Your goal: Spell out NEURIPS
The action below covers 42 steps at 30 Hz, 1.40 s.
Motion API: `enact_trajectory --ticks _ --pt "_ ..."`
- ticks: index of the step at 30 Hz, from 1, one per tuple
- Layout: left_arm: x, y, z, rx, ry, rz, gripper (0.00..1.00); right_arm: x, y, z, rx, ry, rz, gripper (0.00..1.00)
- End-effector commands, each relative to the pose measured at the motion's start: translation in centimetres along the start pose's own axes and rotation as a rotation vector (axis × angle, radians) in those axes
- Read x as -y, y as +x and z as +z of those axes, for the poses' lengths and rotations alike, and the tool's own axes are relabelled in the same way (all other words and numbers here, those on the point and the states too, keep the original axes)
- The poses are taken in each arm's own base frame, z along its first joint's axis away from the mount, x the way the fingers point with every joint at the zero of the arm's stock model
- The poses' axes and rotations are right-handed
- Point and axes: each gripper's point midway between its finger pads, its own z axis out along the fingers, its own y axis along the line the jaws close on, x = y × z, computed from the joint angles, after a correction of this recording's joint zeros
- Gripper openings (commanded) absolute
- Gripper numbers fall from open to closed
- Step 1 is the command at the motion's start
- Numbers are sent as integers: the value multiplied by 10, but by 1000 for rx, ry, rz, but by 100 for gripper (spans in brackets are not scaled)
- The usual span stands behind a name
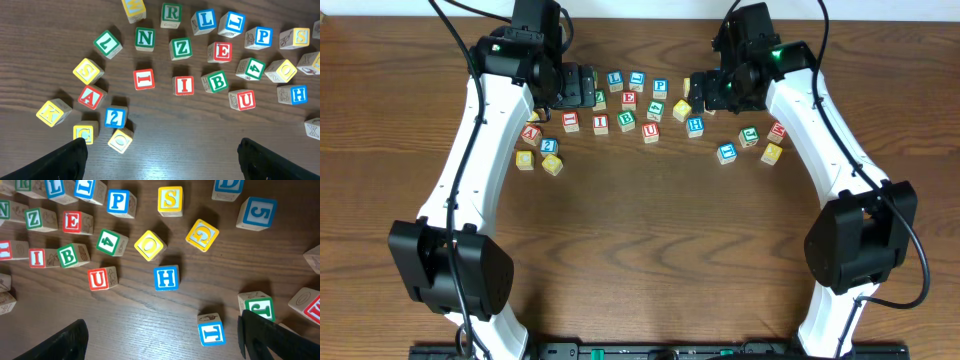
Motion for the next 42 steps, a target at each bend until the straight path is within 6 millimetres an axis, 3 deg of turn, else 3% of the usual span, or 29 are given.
enact_trajectory --ticks 1,11,15,28,36,42 --pt "2 0 7 -5 2 -12 95 -1 2 10 -16 5 -13 92" --pt "13 -3 18 0 14 10 95 0 3 18 -24 7 -6 93" --pt "22 -4 31 -1 21 23 95 0 2 18 -22 6 -6 97" --pt "35 -33 69 93 51 31 95 0 3 18 -23 6 -7 99" --pt "17 -40 87 108 -25 50 95 0 3 18 -23 6 -7 99" --pt "-13 -46 104 99 -44 43 90 0 3 18 -23 6 -7 99"
